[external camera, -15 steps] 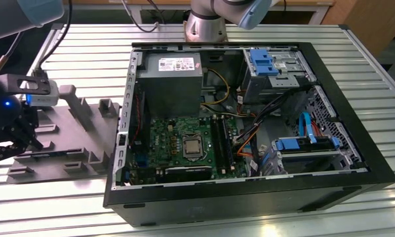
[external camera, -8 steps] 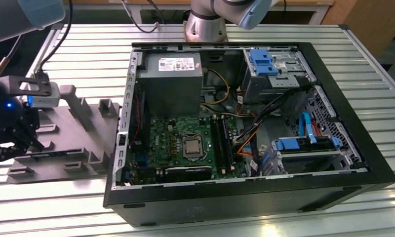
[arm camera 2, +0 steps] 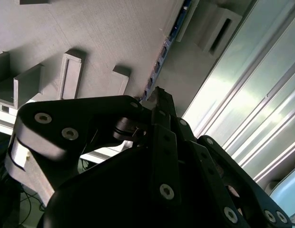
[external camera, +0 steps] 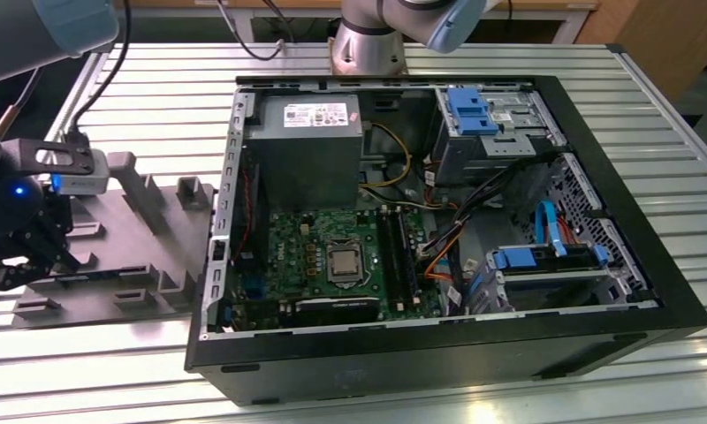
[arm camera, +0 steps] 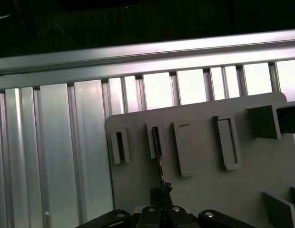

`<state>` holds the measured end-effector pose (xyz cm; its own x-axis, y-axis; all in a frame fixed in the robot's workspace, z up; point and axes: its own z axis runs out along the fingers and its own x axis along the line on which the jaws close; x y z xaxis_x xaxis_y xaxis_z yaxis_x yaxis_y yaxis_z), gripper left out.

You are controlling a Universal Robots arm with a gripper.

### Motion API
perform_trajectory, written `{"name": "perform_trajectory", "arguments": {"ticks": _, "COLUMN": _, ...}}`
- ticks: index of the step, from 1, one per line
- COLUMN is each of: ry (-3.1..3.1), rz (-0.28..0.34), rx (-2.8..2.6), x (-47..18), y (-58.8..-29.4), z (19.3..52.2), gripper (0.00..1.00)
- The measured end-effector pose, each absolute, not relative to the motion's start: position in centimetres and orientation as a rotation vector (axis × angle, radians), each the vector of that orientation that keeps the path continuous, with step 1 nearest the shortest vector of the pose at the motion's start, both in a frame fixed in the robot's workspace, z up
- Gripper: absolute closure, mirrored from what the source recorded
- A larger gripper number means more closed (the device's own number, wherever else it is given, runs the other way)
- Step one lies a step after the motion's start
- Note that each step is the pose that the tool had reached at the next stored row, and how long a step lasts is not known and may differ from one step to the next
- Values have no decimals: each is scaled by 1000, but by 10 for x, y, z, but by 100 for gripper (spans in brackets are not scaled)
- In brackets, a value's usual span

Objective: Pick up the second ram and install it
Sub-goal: 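Pick up the second ram and move it above second insertion slot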

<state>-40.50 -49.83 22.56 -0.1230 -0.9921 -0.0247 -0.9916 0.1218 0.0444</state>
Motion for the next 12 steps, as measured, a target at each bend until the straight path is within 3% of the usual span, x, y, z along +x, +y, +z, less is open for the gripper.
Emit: {"name": "perform_trajectory", "arguments": {"ticks": 12, "ry": -2342, "rz": -78, "rx": 2076, "x": -405, "y": -498, "z": 221, "gripper": 89}}
